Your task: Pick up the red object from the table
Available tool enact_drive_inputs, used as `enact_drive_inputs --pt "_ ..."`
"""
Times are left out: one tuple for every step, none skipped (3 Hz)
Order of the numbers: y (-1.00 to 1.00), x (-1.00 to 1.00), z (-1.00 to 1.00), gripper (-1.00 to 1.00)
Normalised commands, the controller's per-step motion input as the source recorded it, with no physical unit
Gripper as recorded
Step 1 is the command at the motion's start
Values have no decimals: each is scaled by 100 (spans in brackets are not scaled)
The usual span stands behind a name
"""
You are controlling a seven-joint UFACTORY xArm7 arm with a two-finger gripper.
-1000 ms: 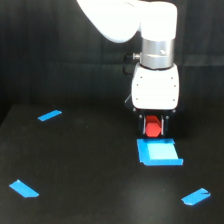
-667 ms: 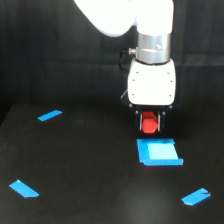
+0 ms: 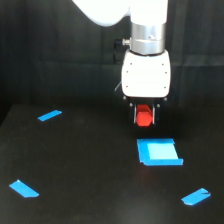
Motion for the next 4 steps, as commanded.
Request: enact_drive_inputs --pt "-9 -35 95 -97" --pt "-7 -27 33 -99" --pt "-12 -16 19 -92" --pt "1 -12 -3 -97"
